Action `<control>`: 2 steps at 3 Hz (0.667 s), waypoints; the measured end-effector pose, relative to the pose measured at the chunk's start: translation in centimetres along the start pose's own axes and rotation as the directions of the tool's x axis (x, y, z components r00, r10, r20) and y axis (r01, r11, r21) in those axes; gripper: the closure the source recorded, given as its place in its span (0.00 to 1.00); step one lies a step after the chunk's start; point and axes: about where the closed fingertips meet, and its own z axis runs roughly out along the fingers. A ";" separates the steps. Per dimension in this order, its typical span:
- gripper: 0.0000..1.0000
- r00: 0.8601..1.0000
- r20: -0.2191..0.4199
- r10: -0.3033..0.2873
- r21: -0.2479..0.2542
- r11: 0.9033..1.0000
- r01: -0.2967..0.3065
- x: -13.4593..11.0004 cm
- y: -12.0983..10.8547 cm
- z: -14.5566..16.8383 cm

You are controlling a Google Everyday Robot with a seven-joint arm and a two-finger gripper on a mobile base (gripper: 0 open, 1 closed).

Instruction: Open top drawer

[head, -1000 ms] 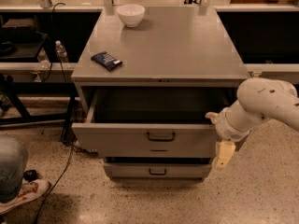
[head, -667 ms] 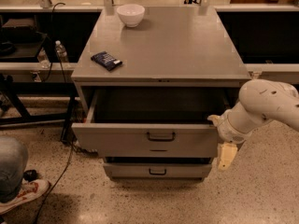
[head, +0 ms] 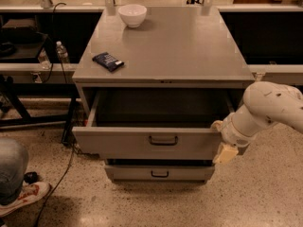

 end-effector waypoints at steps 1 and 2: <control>0.73 1.000 0.000 0.000 0.000 1.000 0.000 -0.3 -0.1 -1.1; 0.95 1.000 0.000 0.000 0.000 1.000 0.000 -0.3 -0.1 -1.2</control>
Offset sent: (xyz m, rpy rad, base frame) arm -0.0407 -0.0195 0.0514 -0.0827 -0.1161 -0.0853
